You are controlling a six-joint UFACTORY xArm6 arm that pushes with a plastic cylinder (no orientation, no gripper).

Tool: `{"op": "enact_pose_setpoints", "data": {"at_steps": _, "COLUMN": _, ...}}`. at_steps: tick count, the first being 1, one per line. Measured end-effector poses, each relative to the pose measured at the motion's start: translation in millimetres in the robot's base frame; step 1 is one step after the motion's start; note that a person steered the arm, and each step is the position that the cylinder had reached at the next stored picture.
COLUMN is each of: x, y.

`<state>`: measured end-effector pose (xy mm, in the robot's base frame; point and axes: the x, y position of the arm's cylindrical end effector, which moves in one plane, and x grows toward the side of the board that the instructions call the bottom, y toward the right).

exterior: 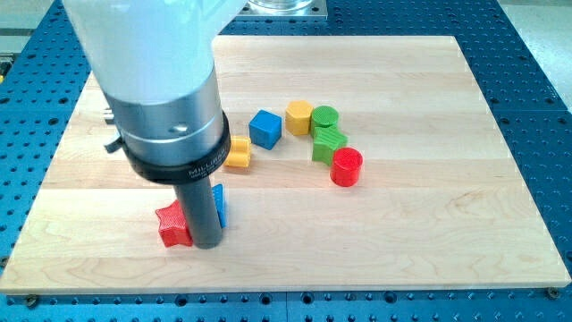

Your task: Put all blocks in a v shape

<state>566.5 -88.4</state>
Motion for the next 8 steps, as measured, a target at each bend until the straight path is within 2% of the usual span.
{"op": "enact_pose_setpoints", "data": {"at_steps": 3, "x": -43.3, "y": 9.1}}
{"op": "enact_pose_setpoints", "data": {"at_steps": 5, "x": 33.7, "y": 6.2}}
{"op": "enact_pose_setpoints", "data": {"at_steps": 6, "x": 33.7, "y": -62.8}}
{"op": "enact_pose_setpoints", "data": {"at_steps": 7, "x": 30.3, "y": -59.3}}
{"op": "enact_pose_setpoints", "data": {"at_steps": 8, "x": 3.9, "y": -14.0}}
